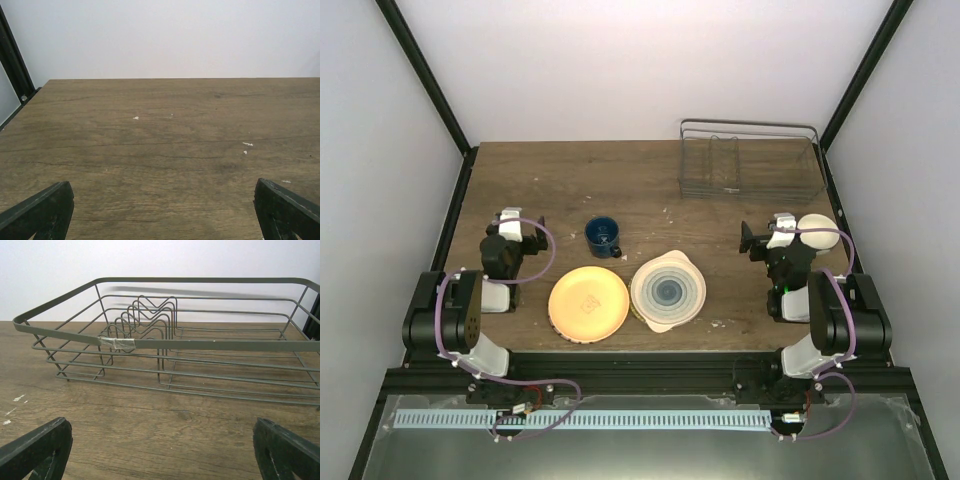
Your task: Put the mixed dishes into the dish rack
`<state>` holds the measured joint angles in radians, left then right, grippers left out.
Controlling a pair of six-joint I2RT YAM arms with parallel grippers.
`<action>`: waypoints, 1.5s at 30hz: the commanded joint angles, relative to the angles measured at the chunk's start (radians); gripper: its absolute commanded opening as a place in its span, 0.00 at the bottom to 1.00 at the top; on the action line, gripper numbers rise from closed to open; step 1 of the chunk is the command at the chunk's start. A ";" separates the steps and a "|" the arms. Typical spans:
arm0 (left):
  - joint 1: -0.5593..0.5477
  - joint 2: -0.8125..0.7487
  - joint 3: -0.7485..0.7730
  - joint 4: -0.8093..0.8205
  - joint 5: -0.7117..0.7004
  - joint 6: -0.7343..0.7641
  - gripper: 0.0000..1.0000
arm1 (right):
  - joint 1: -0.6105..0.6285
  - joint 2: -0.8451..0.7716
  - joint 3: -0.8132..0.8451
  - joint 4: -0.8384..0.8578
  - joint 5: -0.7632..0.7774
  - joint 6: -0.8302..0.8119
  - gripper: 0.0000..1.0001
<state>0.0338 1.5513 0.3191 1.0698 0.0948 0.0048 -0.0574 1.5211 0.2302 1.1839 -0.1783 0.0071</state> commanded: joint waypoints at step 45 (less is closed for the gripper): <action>-0.024 -0.126 0.774 -1.141 -0.022 0.055 1.00 | 0.133 0.180 1.377 -1.686 0.279 0.089 1.00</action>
<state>0.0296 1.4086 0.9977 0.1894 0.0818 0.0471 0.0479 1.5665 1.3457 -0.1429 0.0719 0.0032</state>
